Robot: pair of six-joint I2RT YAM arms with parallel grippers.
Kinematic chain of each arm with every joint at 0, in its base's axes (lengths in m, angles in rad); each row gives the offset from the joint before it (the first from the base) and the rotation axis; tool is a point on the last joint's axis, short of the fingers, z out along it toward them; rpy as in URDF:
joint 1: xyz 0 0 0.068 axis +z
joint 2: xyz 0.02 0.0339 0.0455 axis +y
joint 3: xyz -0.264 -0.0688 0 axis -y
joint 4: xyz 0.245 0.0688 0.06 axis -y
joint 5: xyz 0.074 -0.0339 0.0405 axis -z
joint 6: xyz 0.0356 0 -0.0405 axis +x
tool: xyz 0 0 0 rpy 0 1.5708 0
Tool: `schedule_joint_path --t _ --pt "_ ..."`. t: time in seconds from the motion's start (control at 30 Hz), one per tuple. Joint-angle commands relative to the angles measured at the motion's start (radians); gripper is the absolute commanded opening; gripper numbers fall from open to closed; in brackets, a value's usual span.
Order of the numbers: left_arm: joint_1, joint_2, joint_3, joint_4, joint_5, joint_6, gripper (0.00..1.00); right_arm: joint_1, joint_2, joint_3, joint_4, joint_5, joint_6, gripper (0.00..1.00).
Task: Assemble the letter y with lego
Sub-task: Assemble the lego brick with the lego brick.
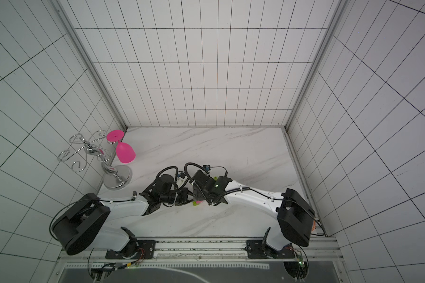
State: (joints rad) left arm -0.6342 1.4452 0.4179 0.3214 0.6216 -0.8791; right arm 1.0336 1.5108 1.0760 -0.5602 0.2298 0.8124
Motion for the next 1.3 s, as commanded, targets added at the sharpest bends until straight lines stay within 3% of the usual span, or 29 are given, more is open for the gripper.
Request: schedule_joint_path --t 0.0,0.57,0.83,1.27 --pt "-0.004 0.041 0.001 0.004 -0.022 0.024 0.00 -0.011 -0.040 -0.053 -0.010 0.016 0.014 0.98" --pt "0.000 -0.016 -0.033 -0.043 -0.059 0.029 0.00 -0.016 -0.038 -0.054 -0.008 0.000 0.014 0.99" --pt "0.017 0.021 -0.060 0.008 -0.036 0.016 0.00 -0.018 -0.017 -0.039 -0.004 -0.003 -0.021 0.99" --pt "0.026 -0.065 -0.032 -0.019 -0.018 0.030 0.00 -0.017 -0.004 -0.034 -0.001 -0.014 -0.026 0.99"
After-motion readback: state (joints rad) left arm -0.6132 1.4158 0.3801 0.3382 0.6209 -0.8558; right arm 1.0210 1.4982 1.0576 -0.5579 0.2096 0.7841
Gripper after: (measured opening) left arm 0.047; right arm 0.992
